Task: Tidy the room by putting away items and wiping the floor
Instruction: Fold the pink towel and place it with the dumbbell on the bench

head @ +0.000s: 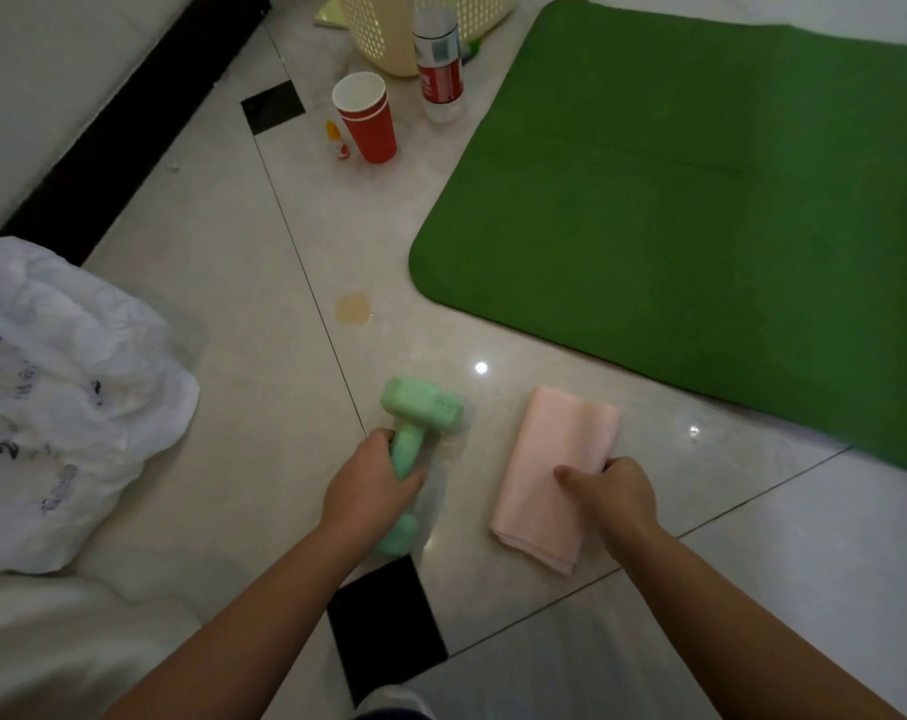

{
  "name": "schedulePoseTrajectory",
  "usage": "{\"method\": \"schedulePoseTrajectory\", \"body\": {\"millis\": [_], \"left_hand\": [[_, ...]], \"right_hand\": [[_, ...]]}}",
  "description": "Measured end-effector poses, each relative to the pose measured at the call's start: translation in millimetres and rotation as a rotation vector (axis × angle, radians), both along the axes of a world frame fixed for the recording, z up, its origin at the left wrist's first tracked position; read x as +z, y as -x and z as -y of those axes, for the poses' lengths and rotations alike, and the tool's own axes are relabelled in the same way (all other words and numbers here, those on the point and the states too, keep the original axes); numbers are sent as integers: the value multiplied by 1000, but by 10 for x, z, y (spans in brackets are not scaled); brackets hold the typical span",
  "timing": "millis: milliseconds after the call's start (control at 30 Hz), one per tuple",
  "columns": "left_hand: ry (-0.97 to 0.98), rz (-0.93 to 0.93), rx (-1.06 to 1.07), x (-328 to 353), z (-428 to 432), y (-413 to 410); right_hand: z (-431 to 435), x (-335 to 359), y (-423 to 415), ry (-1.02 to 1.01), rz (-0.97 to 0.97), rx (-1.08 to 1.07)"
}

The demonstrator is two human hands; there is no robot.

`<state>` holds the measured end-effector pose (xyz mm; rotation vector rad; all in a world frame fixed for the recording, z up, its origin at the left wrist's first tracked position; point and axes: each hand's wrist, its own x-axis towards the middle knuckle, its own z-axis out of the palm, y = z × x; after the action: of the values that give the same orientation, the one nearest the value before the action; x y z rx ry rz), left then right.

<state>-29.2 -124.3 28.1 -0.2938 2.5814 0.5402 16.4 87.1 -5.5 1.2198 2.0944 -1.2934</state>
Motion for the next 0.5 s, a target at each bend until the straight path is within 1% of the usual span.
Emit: {"method": "schedulePoseTrajectory", "body": {"millis": [100,200,300,400,500], "left_hand": [[49,115,-60,-42,-32,113],[-21,199,4,-61,-61,233],[-161,223,91,-64,-109,222],[-285,195,263,-56,-264,36],[-409,228,344,-7,-556,-181]], "right_hand": [[62,56,7,-2,-62,27],[75,101,-42,72,-120,47],[11,114,-146,238,-153,-54],[-166,130,-296,390,-192,-197],[-455,220,-462,456,-252,-290]]}}
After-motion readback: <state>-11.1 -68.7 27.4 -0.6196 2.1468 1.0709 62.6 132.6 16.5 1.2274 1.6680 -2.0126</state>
